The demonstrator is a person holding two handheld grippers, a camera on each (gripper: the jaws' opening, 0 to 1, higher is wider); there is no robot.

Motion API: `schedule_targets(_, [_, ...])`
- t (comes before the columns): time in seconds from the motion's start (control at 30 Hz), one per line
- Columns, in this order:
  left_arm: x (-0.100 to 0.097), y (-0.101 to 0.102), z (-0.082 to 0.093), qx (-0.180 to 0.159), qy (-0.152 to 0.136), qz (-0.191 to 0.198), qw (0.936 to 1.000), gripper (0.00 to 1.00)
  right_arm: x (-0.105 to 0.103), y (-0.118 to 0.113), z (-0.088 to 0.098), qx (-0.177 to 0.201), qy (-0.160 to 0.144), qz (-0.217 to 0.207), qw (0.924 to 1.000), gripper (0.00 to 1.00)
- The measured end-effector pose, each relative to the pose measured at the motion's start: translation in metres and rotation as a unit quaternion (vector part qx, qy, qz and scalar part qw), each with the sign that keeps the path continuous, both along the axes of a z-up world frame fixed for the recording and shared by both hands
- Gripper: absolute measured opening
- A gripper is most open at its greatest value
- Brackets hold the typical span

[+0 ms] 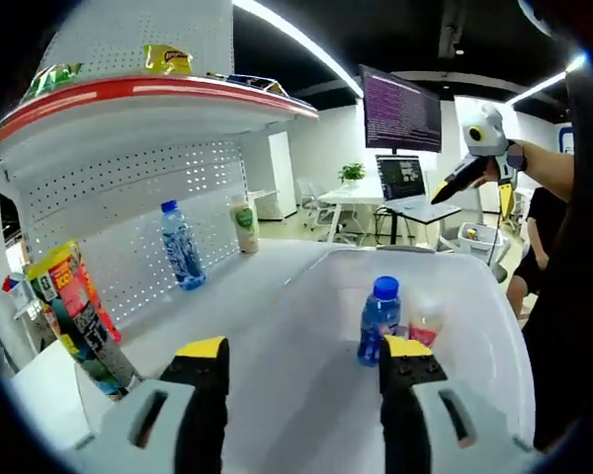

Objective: Place the items from the shopping basket onto the snack and drink counter

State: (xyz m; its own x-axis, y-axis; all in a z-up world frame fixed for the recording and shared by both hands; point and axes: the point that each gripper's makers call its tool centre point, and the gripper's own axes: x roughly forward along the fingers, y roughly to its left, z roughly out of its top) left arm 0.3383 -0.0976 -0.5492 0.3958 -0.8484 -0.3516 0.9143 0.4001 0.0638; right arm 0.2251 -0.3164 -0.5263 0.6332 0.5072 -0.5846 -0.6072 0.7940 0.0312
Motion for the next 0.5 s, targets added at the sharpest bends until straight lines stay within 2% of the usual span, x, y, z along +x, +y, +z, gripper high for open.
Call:
schedule_targets(0.07, [-0.004,-0.005,0.005,-0.002,-0.028,-0.018,0.9995,0.72,-0.001,-0.001,0.000,0.000,0.003,-0.003,1.0000,0.87])
schedule_targets(0.2, [-0.007,-0.011,0.009,-0.016,-0.019,-0.023,0.9994,0.71,-0.003,-0.002,-0.001,-0.001,0.004,-0.005,1.0000,0.86])
schedule_targets(0.3, [-0.015,-0.016,-0.004,0.013,-0.013,-0.045,0.9988,0.69,-0.006,-0.002,0.000,0.002,0.003,-0.006,1.0000,0.86])
schedule_targets(0.5, [-0.023,-0.037,-0.026,0.038,-0.018,-0.067,0.9969,0.70,-0.009,-0.006,0.002,0.001,-0.001,-0.017,0.9999,0.84])
